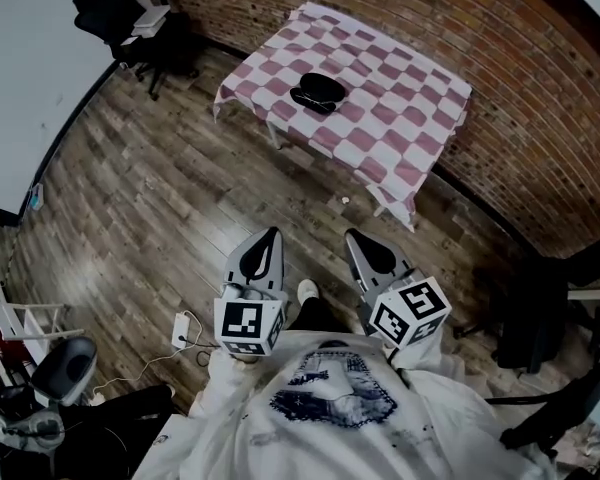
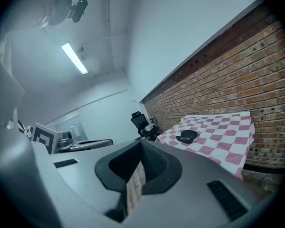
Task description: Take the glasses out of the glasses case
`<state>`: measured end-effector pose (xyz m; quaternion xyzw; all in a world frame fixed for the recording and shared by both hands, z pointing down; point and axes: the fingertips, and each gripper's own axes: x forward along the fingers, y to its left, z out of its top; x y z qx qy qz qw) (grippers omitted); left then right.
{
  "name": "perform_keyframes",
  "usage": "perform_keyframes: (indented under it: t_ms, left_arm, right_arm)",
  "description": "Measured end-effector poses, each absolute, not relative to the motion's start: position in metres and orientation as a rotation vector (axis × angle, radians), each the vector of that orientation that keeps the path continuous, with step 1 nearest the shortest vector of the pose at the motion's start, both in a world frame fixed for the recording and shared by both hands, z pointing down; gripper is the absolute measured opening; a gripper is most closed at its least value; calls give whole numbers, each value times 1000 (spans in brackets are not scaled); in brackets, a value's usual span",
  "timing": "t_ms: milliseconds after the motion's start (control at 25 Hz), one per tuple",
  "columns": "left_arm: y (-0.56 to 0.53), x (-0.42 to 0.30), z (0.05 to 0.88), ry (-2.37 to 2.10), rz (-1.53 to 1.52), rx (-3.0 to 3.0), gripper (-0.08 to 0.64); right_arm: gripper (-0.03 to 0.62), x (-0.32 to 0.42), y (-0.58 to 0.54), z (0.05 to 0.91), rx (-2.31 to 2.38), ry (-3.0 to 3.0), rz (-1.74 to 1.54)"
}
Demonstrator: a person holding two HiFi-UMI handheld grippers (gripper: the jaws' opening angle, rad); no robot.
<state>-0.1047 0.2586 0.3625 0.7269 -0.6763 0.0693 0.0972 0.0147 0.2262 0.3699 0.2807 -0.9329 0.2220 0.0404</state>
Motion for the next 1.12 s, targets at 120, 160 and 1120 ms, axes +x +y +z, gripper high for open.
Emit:
perform_keyframes:
  t_ms: [120, 160, 1120]
  left_arm:
    - [243, -124, 359, -1996, 207, 2173, 8]
    - [239, -131, 357, -1995, 207, 2180, 8]
    - [183, -192, 367, -1928, 187, 2215, 8]
  right_arm:
    - [14, -5, 211, 366, 880, -2862, 673]
    - [14, -11, 206, 366, 887, -2865, 671]
    - [14, -69, 152, 364, 971, -2846, 655]
